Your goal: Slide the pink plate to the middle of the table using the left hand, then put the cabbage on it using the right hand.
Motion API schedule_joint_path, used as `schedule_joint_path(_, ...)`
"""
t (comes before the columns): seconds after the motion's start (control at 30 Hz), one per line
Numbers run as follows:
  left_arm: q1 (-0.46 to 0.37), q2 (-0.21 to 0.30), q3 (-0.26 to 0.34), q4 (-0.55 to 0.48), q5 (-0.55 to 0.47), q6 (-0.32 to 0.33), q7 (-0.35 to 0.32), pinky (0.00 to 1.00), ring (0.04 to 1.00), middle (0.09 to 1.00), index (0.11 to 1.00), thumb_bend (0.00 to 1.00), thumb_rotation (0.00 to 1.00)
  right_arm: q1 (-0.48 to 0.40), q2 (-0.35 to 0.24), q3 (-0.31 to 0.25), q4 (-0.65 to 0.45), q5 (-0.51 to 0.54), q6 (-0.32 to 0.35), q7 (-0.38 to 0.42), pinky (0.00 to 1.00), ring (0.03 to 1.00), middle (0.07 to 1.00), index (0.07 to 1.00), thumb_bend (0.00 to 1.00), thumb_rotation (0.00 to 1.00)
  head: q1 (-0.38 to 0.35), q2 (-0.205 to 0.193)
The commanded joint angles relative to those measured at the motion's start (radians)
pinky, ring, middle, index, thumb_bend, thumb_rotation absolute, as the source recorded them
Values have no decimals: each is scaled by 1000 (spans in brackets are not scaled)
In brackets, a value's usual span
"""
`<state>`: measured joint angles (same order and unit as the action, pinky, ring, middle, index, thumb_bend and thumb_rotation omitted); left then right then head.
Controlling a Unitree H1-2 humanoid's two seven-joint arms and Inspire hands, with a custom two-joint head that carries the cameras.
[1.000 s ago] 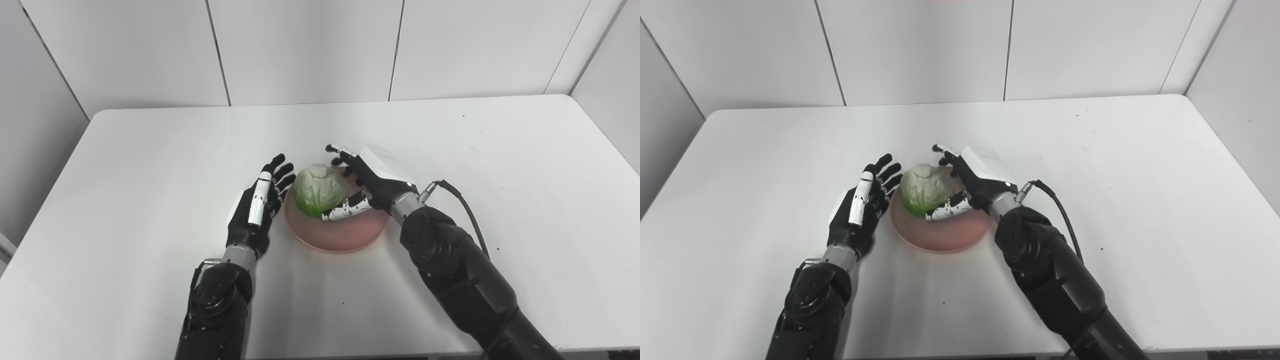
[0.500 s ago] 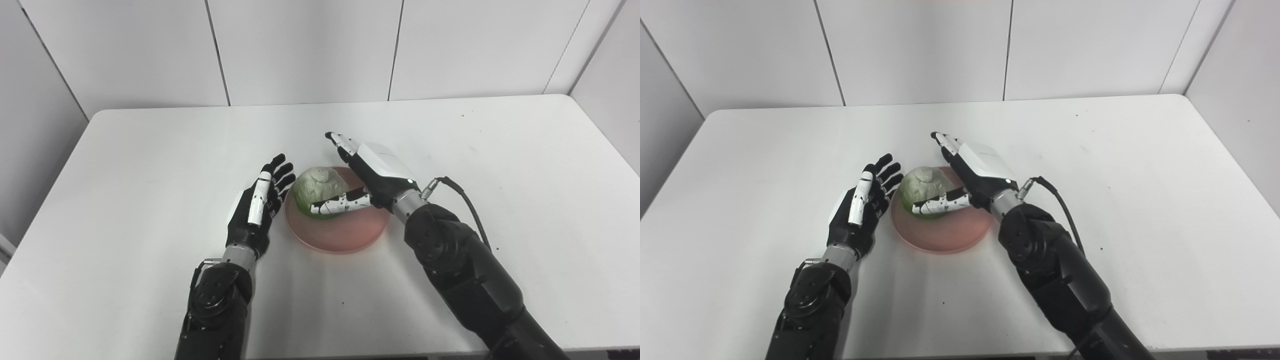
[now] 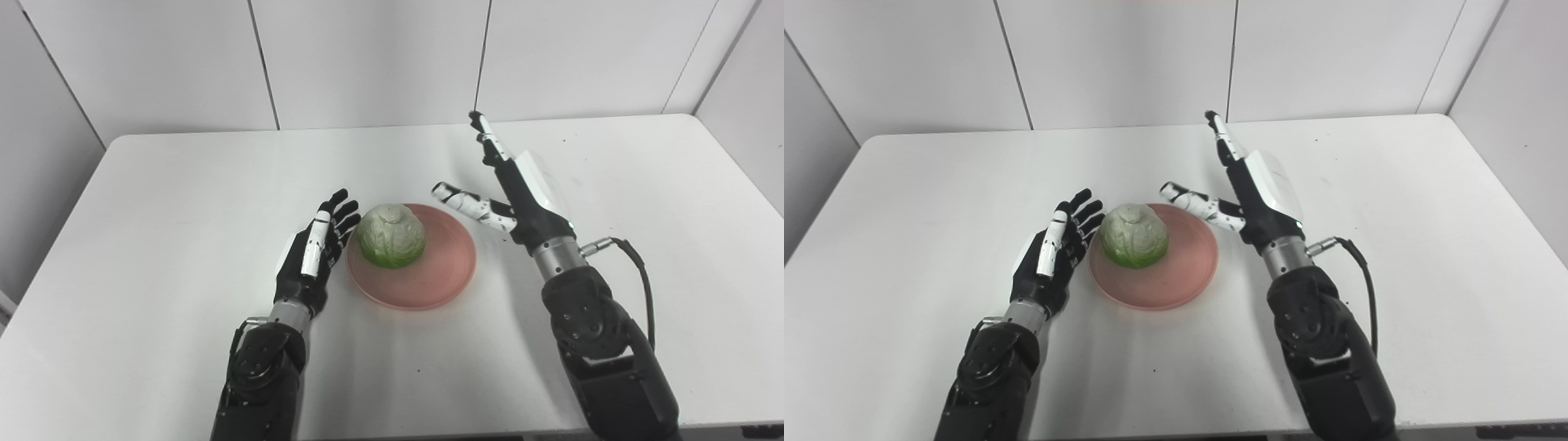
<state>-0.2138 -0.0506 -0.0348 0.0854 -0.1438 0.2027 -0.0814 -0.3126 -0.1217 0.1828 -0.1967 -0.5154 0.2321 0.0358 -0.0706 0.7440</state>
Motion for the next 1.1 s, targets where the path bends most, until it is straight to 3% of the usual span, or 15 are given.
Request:
schedule_joint_path(0.0, 29, 8, 11, 5, 5, -5, 5, 879, 886, 895, 886, 411, 1000, -4, 24, -30, -19, 41, -58, -43, 877, 949, 970, 973, 732, 1000, 2, -3)
schedule_joint_path(0.13, 46, 5, 18, -7, 18, -50, 19, 879, 895, 907, 901, 409, 1000, 47, 90, -109, 35, 220, -82, -51, 966, 995, 997, 996, 626, 1000, 2, -6)
schedule_joint_path(0.33, 85, 19, 10, -33, 27, -77, -1, 948, 945, 954, 944, 436, 1000, 104, 106, -125, 100, 332, -109, -28, 981, 1000, 1000, 1000, 503, 1000, 6, -13)
schedule_joint_path(0.43, 102, 23, 4, -43, 30, -81, -7, 971, 960, 968, 955, 436, 1000, 121, 110, -118, 122, 356, -117, -25, 996, 1000, 1000, 1000, 434, 1000, 4, -20)
schedule_joint_path(0.6, 110, 29, -7, -36, 32, -89, -12, 962, 955, 964, 955, 431, 1000, 144, 115, -111, 163, 377, -157, -33, 982, 999, 1000, 1000, 400, 1000, 12, -29)
schedule_joint_path(1.07, 88, 33, -15, 17, 43, -122, -10, 926, 933, 946, 940, 414, 1000, 151, 103, -116, 205, 408, -169, -26, 977, 974, 997, 1000, 284, 1000, 23, -43)
